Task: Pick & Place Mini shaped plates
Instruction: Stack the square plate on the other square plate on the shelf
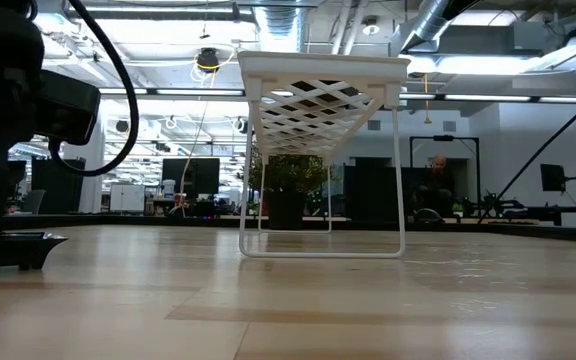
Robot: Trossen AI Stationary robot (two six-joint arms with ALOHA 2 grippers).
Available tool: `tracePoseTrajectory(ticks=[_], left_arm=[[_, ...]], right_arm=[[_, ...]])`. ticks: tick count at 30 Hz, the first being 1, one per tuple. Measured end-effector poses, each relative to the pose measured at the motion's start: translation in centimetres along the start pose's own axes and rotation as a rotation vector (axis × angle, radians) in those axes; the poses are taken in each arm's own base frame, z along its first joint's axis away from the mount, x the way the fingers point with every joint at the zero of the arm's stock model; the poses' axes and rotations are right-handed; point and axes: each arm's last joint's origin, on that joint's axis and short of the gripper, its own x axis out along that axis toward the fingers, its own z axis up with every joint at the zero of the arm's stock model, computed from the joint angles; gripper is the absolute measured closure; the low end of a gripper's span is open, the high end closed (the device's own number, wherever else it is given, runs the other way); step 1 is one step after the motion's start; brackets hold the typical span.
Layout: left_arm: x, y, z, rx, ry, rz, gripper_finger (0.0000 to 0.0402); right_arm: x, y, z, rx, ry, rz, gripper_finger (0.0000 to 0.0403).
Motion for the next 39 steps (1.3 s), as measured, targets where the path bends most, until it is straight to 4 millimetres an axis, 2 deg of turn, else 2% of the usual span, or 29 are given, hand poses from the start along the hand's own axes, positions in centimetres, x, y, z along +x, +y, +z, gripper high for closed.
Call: tracePoseTrajectory(ticks=[15,23,31,39], left_arm=[[0.0,-0.1,0.0,0.0,0.005,-0.013,0.0319],[0.0,-0.2,0.0,0.016,0.002,-0.025,0.0394],[0.0,-0.4,0.1,0.012,-0.006,-0.037,0.0398],[-0.2,-1.5,0.1,0.004,0.017,-0.147,0.0399]], right_arm=[[0.0,0.0,0.0,0.0,-0.001,0.0,0.0311],[0.0,0.0,0.0,0.0,0.0,0.0,0.0311],[0.0,0.0,0.0,0.0,0.0,0.0,0.0311],[0.0,0.0,0.0,-0.001,0.0,0.0,0.0311]])
